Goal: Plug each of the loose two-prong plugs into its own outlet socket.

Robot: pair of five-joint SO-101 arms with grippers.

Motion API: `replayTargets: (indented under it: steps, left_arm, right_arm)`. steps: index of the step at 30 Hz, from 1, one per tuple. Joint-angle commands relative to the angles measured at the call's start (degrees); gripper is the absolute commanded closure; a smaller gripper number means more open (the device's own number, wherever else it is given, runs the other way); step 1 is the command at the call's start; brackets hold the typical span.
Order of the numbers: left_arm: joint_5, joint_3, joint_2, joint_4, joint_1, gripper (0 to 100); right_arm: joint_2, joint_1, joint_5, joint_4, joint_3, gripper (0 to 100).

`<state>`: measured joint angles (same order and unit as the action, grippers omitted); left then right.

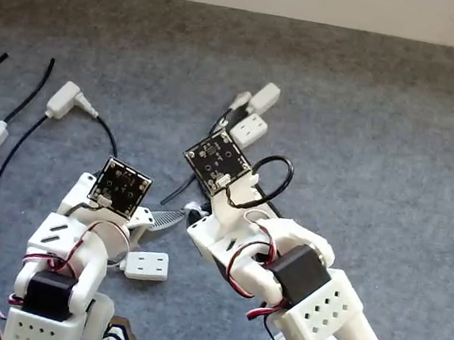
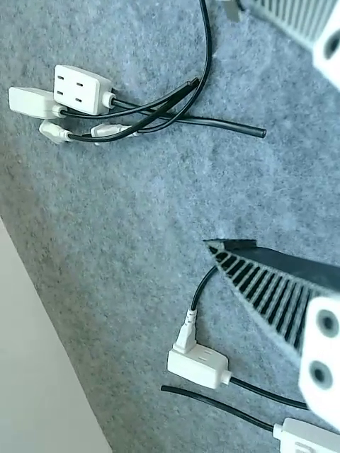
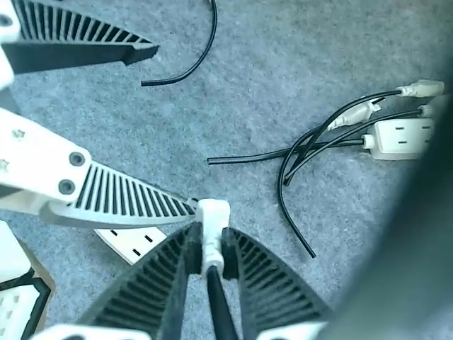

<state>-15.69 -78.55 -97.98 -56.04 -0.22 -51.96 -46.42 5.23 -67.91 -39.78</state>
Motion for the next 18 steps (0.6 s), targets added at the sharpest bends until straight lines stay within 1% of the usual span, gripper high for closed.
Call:
replayTargets:
  steps: [1, 4, 9, 12, 15, 18]
  left_arm:
    - [0.35, 1.19, -0.75, 0.44, -1.71, 57]
    - [0.35, 2.77, -0.4, -0.09, -1.71, 57]
    - [0.35, 9.01, -0.22, -6.42, -1.71, 57]
    - [0.62, 13.67, 0.84, -8.79, -4.0, 57]
    - [0.62, 19.21, 10.07, -8.88, -10.15, 57]
    - [0.62, 29.05, 28.18, -7.91, -16.13, 57]
  right_arm:
    - [3.03, 1.89, 1.14, 0.04, 1.27, 99.2]
    - [7.78, 4.26, 1.32, -0.4, 1.27, 99.2]
    - [14.9, 6.02, 2.11, -1.54, 1.45, 99.2]
    - [17.8, 6.99, -0.26, -2.86, 1.98, 99.2]
    - [20.44, 7.87, -2.55, -5.93, 6.55, 99.2]
    - [23.96, 7.87, -2.73, -11.65, 13.14, 99.2]
